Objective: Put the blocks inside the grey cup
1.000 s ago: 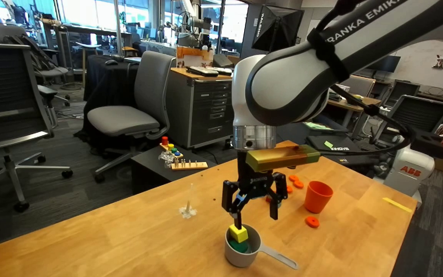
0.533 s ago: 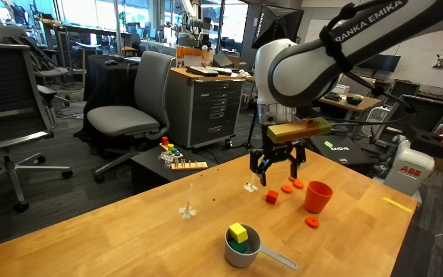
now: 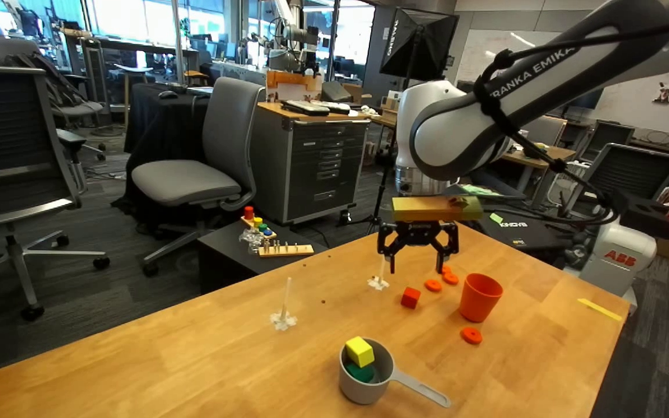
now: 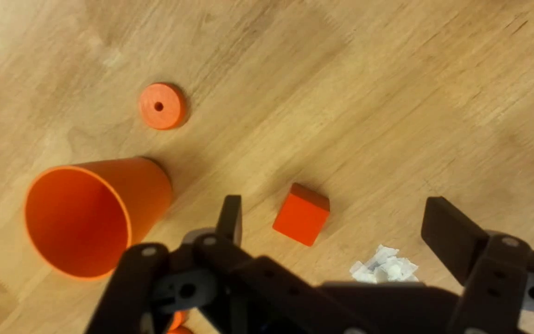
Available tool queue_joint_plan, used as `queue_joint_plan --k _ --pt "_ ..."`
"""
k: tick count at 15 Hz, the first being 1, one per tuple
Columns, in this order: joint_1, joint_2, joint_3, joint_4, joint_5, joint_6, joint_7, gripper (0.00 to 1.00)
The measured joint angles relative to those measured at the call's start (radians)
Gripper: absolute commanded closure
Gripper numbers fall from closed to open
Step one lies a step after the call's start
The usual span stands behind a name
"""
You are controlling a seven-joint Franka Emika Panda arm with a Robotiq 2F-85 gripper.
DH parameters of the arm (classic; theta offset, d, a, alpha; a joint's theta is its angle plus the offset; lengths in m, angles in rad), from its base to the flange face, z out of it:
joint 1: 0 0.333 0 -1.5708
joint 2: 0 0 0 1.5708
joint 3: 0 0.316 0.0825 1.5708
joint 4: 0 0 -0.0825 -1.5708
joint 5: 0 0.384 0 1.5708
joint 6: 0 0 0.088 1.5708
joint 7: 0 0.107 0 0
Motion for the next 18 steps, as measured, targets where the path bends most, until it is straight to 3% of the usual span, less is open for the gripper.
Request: queue_joint_plan --k 4,12,18 --pt "0.005 0.008 0.003 -0.002 -0.001 0.009 0.021 0.0" --pt "0.009 0.091 0.007 -0.005 0.014 0.203 0.147 0.0" --pt "-0.004 0.108 0.001 -0.012 0.056 0.209 0.269 0.0"
